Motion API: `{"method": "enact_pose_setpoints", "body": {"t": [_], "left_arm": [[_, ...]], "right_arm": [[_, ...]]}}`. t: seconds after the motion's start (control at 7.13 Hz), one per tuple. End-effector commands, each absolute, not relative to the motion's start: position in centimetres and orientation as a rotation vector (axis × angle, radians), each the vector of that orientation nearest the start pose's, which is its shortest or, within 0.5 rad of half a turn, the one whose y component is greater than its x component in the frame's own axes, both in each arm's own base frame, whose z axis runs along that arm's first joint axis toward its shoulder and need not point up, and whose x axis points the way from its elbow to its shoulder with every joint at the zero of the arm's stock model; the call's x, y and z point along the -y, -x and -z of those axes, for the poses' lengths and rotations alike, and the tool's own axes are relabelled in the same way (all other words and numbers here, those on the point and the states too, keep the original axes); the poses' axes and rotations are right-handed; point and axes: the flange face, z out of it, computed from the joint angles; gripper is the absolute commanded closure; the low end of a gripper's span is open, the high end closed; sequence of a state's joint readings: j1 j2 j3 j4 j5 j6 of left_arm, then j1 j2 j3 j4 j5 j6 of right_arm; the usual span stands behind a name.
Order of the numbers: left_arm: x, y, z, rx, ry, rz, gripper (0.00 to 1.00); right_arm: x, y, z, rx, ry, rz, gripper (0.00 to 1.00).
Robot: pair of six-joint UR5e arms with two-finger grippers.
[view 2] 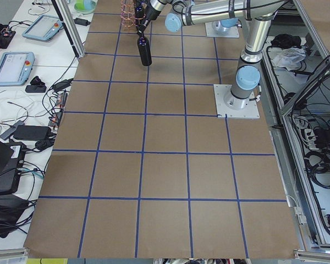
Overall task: Place wine into wine basket
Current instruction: 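Lift the dark bottle with the left gripper and carry it toward the table center, then lower the held bottle upright onto the table center with the left gripper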
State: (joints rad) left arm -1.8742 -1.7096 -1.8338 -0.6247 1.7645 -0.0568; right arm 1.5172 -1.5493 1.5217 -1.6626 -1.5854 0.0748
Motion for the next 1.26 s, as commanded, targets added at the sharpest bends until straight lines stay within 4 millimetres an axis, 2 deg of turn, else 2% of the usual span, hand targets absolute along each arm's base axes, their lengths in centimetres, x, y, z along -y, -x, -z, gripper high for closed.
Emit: {"method": "enact_pose_setpoints", "body": {"t": [0.0, 0.28, 0.56, 0.84, 1.12], "left_arm": [[50.4, 25.6, -39.7, -2.916, -0.257, 0.853, 1.00], [51.0, 23.8, -38.9, -2.971, -0.289, 0.870, 1.00], [50.2, 23.9, -37.8, -2.963, -0.288, 0.925, 1.00], [49.3, 23.4, -38.5, -2.962, -0.250, 0.959, 1.00], [48.2, 23.3, -37.5, -2.982, -0.202, 0.928, 1.00]], "right_arm": [[51.8, -10.4, -50.9, -3.145, -0.202, 0.167, 0.00], [51.8, -10.4, -50.8, -3.145, -0.202, 0.170, 0.00], [51.7, -10.5, -50.8, -3.142, -0.201, 0.157, 0.00], [51.4, -10.5, -51.1, -3.142, -0.199, 0.164, 0.00], [51.6, -10.5, -50.8, -3.145, -0.202, 0.158, 0.00]]}}
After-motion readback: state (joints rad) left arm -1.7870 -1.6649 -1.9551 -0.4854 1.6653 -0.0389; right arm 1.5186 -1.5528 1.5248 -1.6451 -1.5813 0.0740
